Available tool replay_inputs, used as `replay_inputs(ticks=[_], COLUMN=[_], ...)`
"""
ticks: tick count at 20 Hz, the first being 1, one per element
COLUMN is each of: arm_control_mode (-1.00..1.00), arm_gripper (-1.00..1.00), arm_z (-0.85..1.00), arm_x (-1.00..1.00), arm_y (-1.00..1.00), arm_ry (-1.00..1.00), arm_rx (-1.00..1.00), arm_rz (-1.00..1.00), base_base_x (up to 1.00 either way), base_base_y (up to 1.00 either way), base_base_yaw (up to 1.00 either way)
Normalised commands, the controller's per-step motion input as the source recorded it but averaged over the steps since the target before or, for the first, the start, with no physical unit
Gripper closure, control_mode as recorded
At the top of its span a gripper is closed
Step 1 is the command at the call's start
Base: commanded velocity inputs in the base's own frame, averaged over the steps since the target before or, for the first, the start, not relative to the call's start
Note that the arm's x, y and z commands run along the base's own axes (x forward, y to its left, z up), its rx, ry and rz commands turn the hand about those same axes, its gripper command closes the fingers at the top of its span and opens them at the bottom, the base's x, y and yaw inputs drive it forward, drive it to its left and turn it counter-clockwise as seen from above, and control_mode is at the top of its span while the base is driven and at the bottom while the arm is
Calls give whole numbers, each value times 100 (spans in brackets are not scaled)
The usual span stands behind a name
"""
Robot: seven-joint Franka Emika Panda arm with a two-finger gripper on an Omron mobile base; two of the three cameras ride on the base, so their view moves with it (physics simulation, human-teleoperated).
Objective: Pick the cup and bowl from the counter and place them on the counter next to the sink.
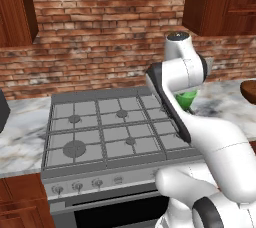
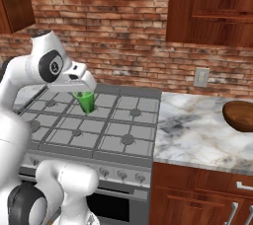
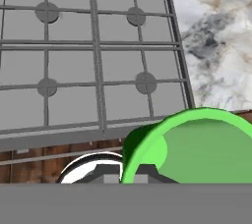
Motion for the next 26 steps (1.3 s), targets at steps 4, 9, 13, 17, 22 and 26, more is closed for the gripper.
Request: replay_inputs(ticks=[4,9,13,17,22,26], arm_control_mode=[-100,-100,-100,-100,-100,100], arm_gripper=[100,100,100,100,100,100], arm_z=[0,-9,0,0,0,0], arm_x=[-28,-20,0,0,0,0], arm_y=[29,20,0,0,0,0], arm_ry=[27,13,0,0,0,0], arm_rx=[0,0,0,0,0,0], arm_rz=[7,3,0,0,0,0], base_base_x=[0,0,0,0,0,0], base_base_y=[0,0,0,0,0,0], base_base_yaw=[0,0,0,0,0,0])
